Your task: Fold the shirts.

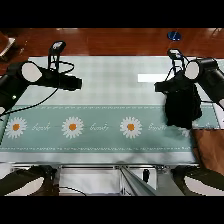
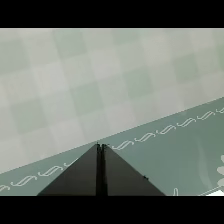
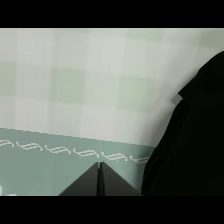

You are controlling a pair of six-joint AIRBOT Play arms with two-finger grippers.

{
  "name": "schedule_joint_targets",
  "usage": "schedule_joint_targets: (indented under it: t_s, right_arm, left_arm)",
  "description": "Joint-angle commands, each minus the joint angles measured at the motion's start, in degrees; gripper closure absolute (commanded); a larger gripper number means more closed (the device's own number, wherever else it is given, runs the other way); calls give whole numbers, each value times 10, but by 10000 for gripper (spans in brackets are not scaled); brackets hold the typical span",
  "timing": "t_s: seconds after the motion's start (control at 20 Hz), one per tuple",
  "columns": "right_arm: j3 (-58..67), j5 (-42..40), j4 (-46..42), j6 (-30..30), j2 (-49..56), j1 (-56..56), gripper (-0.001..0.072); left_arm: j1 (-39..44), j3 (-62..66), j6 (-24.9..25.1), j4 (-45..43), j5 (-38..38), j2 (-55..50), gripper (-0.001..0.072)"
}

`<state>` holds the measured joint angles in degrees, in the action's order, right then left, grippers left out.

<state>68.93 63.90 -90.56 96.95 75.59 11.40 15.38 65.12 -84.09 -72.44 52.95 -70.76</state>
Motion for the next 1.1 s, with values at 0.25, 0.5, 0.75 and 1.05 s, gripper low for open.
schedule_joint_targets:
  t_s: [0.25, 0.5, 0.75, 1.05]
  right_arm:
    - [0, 0, 0, 0, 0, 0, 684]
    - [0, 0, 0, 0, 0, 0, 684]
    - [0, -44, -4, -3, 0, 0, 684]
    - [0, -2, -301, 112, -2, -32, 294]
  left_arm:
    - [0, 0, 0, 0, 0, 0, 694]
    - [0, 0, 0, 0, 0, 0, 694]
    - [0, 0, 0, 0, -73, -8, 694]
    - [0, 0, -5, 0, -132, -52, 198]
